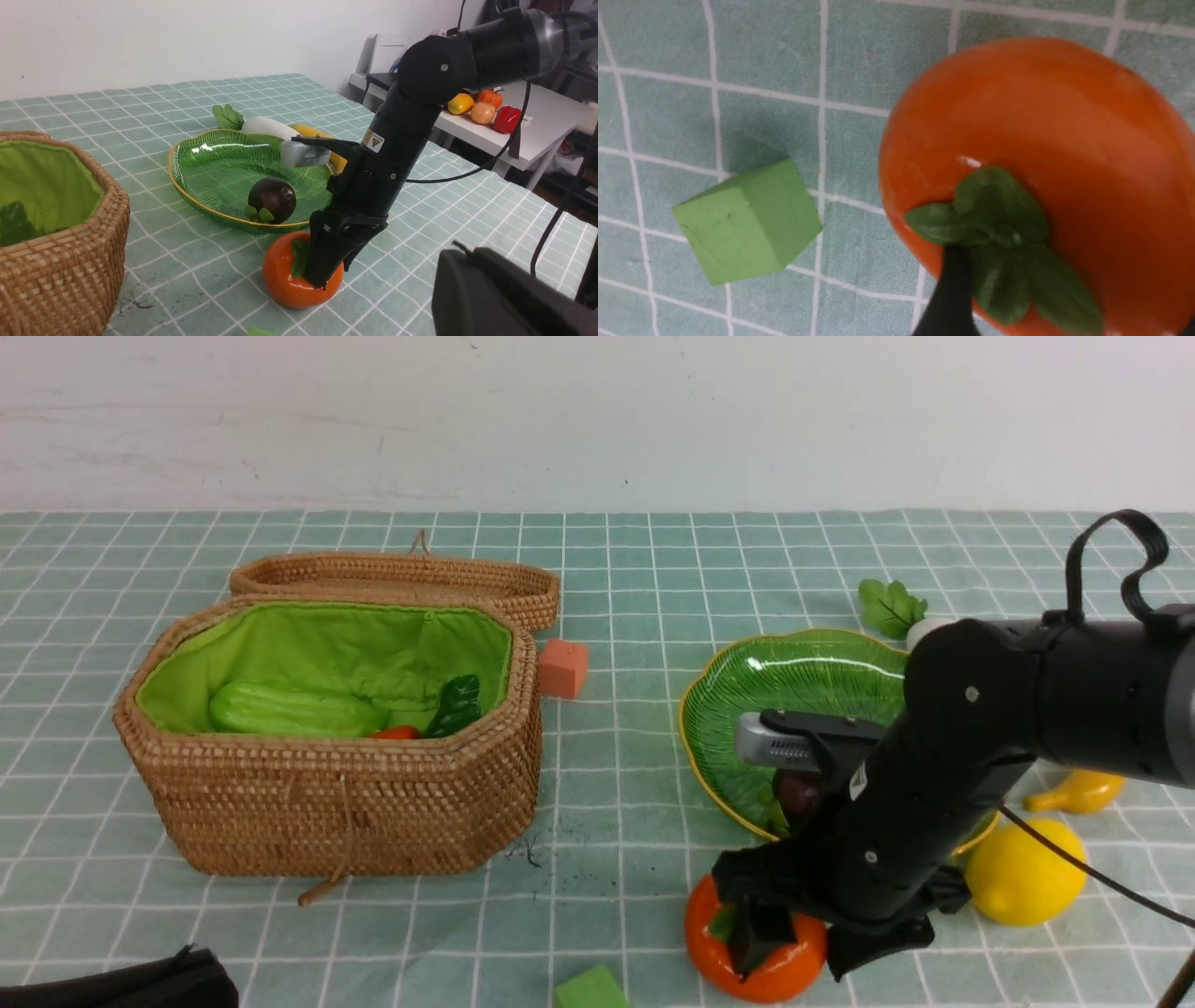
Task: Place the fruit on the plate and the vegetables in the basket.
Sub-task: Grab a tomato with your right arm and place it on the plate on the right.
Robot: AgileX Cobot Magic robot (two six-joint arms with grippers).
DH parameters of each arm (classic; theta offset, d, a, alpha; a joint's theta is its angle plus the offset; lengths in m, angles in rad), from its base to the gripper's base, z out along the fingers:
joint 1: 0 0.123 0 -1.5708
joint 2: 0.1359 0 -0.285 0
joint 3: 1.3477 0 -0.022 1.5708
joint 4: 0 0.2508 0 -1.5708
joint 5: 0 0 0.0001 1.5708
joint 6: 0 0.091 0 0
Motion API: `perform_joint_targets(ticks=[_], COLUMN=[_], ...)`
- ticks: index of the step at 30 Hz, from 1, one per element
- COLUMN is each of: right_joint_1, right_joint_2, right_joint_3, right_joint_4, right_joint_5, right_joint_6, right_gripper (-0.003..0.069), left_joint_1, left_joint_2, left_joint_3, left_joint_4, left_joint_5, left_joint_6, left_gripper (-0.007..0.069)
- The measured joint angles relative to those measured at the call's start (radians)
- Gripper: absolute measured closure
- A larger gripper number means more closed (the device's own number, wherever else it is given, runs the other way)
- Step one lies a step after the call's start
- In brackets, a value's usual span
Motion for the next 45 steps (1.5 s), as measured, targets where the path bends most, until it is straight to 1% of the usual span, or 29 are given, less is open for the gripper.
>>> perform_joint_targets(ticks=[4, 11, 18, 20, 26, 32, 36, 39, 45], right_joint_1=[0.000, 0.000, -0.002, -0.002, -0.002, -0.002, -0.003, -0.023, -0.079], right_joint_2=[0.005, 0.012, 0.034, 0.034, 0.009, -0.061, -0.071, -0.071, -0.069], right_joint_3=[0.000, 0.000, -0.018, -0.021, -0.021, -0.021, -0.021, -0.021, -0.021], right_joint_4=[0.014, 0.027, -0.015, -0.026, -0.041, -0.075, -0.110, -0.136, -0.122], right_joint_5=[-0.009, -0.007, 0.047, 0.056, 0.131, 0.145, 0.109, 0.055, 0.004], right_joint_6=[-0.049, -0.062, -0.050, -0.040, -0.034, -0.031, 0.028, 0.101, 0.125], right_gripper=[0.0104, 0.0102, 0.0044, 0.0039, 0.0067, 0.0083, 0.0083, 0.0083, 0.0083], left_joint_1=[0.000, 0.000, 0.000, 0.000, 0.000, 0.000, 0.000, 0.000, 0.000], left_joint_2=[0.000, 0.000, 0.000, 0.000, 0.000, 0.000, 0.000, 0.000, 0.000], left_joint_3=[0.000, 0.000, 0.000, 0.000, 0.000, 0.000, 0.000, 0.000, 0.000], left_joint_4=[-0.007, -0.029, -0.055, -0.066, -0.072, -0.072, -0.079, -0.100, -0.117], left_joint_5=[0.008, 0.023, 0.025, 0.025, 0.027, 0.028, 0.028, 0.028, 0.028], left_joint_6=[-0.001, -0.001, -0.001, -0.001, -0.001, -0.001, -0.001, -0.001, -0.001], left_gripper=[0.0638, 0.0638, 0.0638, 0.0638, 0.0638, 0.0638, 0.0638, 0.0638, 0.0638])
